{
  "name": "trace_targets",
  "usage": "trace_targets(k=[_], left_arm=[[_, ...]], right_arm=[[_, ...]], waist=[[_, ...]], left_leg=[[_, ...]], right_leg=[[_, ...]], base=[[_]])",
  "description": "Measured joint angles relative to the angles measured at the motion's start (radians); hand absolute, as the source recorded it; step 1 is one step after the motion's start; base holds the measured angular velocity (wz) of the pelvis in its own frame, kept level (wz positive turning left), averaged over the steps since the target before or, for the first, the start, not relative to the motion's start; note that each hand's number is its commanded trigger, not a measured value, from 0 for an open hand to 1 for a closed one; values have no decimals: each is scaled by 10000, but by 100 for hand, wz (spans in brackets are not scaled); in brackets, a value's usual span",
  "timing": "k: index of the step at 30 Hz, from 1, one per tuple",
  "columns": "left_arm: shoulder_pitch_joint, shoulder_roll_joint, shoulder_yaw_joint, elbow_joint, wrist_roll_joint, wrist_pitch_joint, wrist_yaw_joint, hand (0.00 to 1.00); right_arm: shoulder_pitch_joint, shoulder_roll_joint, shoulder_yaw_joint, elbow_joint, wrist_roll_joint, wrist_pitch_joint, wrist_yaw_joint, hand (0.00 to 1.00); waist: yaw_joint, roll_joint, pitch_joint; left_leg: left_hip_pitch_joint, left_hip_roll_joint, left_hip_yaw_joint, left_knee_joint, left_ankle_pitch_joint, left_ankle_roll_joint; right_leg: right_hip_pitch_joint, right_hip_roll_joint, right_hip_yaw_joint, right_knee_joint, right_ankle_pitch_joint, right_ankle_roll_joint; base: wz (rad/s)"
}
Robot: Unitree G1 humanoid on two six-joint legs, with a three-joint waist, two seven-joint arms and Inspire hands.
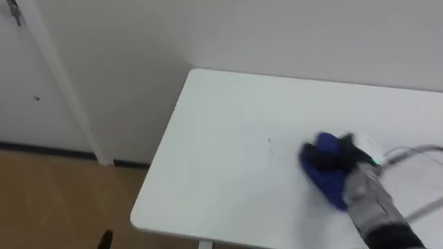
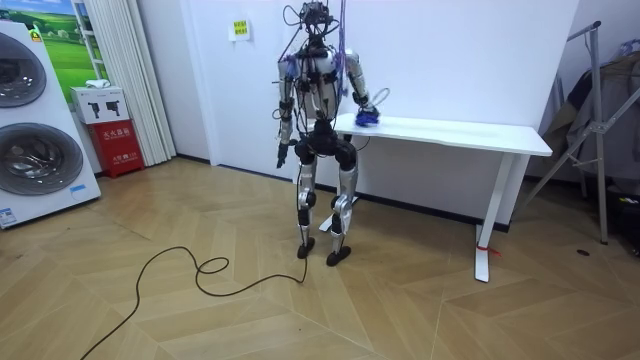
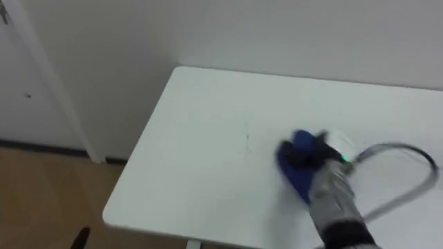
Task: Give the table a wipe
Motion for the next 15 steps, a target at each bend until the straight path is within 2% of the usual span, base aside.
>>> trace_targets(k=[1,2,5,6,7,8,9,10,11,12,13,14,15], left_arm=[[29,-3,-1,-58,0,-12,-93,0],[180,14,8,-51,20,54,-103,0],[508,183,-5,-53,20,166,-130,0],[582,232,2,-52,38,169,-135,0],[602,315,15,-50,171,158,-143,0],[583,383,16,-55,246,123,-143,0],[522,509,39,-57,638,48,-142,0],[465,684,30,-179,1009,37,-143,0],[469,793,30,-291,1076,7,-143,0],[436,1024,38,-428,1268,-159,-141,0],[425,1226,58,-517,1458,-239,-141,0],[422,1329,67,-578,1549,-258,-138,0],[421,1571,70,-650,1591,-292,-110,0]], right_arm=[[-269,-4,-27,9,-4,-239,189,100],[-427,-29,-153,68,0,-276,163,100],[-317,-228,-616,845,60,-454,-114,100],[58,-362,-1142,1083,433,-787,-449,100],[412,-536,-1510,1282,473,-1077,-836,100],[519,-607,-1729,1439,491,-1169,-1017,100],[770,-791,-2174,1707,569,-1242,-1368,100],[1162,-1001,-2569,1913,818,-1316,-1788,100],[1402,-1075,-2746,1954,1003,-1315,-1985,100],[1847,-1288,-2923,2125,1420,-1413,-2418,100],[2082,-1455,-3055,2288,1740,-1495,-2612,100],[2182,-1492,-3148,2334,1885,-1499,-2695,100],[2354,-1528,-3242,2386,2081,-1515,-2825,100]], waist=[[171,-22,0],[303,-15,4],[299,-81,17],[254,-56,41],[138,42,95],[126,21,83],[70,-24,61],[-118,-17,62],[-237,-41,51],[-374,-63,35],[-388,-44,22],[-396,-57,19],[-495,-147,-44]], left_leg=[[-267,-12,-145,161,28,23],[-380,-43,-304,191,49,44],[-488,-174,-567,305,35,71],[-503,-172,-598,482,-16,149],[-455,-123,-610,574,-55,209],[-433,-112,-585,618,-81,237],[-488,-107,-490,891,-236,232],[-493,74,-246,1156,-486,231],[-493,208,-108,1261,-565,180],[-448,522,31,1397,-662,18],[-447,853,61,1576,-767,-170],[-473,1021,25,1697,-818,-285],[-625,1348,-48,1934,-901,-532]], right_leg=[[-165,-57,-125,35,-91,31],[-251,-167,-348,176,-171,55],[-280,-438,-756,577,-426,155],[-291,-571,-935,902,-500,231],[-436,-773,-973,1536,-690,520],[-632,-999,-1032,2086,-873,659],[-864,-1746,-1137,3250,-1162,857],[-893,-2542,-1020,3962,-1306,985],[-836,-2879,-868,4081,-1302,1042],[-658,-3356,-535,3969,-1186,1166],[-551,-3639,-216,3580,-906,1225],[-447,-3721,-201,3214,-726,1264],[-233,-3834,-221,2359,-278,1321]], base=[[57],[54],[46],[45],[35],[19],[23],[36],[52],[25],[5],[-21],[-21]])
